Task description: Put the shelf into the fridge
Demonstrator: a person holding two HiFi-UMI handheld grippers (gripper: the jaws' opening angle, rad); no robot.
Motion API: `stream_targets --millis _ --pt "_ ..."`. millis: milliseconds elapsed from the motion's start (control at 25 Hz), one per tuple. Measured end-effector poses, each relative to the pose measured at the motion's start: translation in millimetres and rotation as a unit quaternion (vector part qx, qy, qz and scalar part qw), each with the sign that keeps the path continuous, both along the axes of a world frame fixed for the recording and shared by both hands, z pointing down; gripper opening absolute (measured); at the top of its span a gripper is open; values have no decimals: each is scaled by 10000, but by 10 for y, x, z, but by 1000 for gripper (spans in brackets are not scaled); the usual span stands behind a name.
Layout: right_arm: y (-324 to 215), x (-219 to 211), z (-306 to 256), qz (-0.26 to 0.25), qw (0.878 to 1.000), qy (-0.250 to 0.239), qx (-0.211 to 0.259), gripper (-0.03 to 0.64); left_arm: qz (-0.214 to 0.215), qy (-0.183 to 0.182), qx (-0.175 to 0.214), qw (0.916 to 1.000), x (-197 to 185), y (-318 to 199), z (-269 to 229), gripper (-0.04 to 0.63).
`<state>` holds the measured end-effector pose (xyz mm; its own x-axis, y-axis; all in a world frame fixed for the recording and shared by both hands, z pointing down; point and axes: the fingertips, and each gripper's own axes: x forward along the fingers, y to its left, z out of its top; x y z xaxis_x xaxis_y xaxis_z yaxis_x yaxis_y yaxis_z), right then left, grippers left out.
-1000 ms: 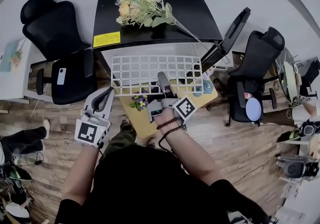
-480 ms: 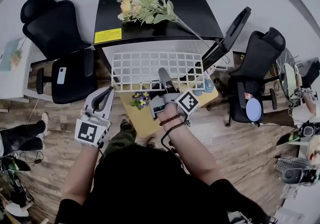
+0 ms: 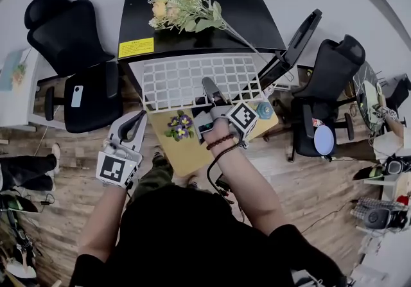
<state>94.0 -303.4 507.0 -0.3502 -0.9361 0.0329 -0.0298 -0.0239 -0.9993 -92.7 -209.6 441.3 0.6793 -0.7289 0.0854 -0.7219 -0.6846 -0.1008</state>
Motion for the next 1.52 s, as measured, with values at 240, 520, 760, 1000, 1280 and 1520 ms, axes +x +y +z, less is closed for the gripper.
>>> stream_targets --millis 240,520,760,1000,1280,1520 --pt "-90 7 11 3 10000 45 -6 41 -48 -7 10 10000 -26 -44 -33 18" --pt "-183 -14 -1 7 10000 22 19 42 -75 -11 27 10000 -101 -26 -20 18" --pt "-287 -11 -18 14 9999 21 121 43 -153 12 35 9999 -156 -56 -18 18" --pt "-371 -14 -7 1 9999 56 124 43 -175 46 51 9998 -177 -90 -30 18" --pt "-470 -20 -2 16 9999 50 151 43 -221 45 47 9997 -204 -117 -11 18" --pt "-550 -29 -12 -47 9998 123 151 43 -250 30 30 9997 -196 -120 -21 18"
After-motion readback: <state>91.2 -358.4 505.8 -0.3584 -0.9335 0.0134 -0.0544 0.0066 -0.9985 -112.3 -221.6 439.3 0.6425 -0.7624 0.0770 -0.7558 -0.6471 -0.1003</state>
